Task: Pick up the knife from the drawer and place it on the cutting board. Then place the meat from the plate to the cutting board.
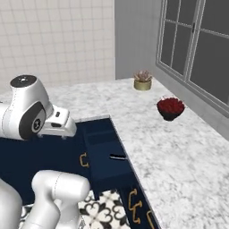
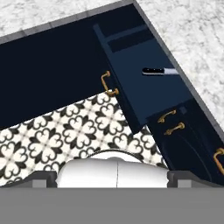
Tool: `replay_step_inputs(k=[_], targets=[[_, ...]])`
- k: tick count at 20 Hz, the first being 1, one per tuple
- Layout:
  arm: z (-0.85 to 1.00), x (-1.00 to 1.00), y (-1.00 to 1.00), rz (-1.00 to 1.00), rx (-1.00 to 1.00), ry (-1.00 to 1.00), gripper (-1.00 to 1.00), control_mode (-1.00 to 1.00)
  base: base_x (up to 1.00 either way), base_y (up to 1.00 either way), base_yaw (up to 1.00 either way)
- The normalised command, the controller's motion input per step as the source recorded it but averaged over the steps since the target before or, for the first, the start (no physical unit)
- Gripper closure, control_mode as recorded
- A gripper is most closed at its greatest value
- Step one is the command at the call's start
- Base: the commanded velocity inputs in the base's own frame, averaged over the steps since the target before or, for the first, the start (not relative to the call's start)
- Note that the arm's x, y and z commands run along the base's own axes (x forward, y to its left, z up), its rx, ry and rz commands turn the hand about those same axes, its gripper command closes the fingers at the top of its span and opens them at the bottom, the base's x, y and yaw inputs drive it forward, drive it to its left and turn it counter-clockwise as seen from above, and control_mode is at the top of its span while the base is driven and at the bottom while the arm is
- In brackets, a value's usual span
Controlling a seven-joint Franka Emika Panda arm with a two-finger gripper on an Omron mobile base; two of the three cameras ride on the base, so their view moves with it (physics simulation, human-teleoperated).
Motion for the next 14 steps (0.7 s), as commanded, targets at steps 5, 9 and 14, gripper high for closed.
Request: replay_step_inputs(k=[5,9,14], targets=[[0.00,0.00,0.00,0.00,0.00,0.00,-1.00,1.00,-0.44,-0.11,0.27],[0.00,0.00,0.00,0.00,0.00,0.00,-1.00,1.00,0.27,-0.09,0.23],[-0.73,0.63,-0.03,0.18,0.00,0.01,-1.00,-1.00,0.00,0.00,0.00]])
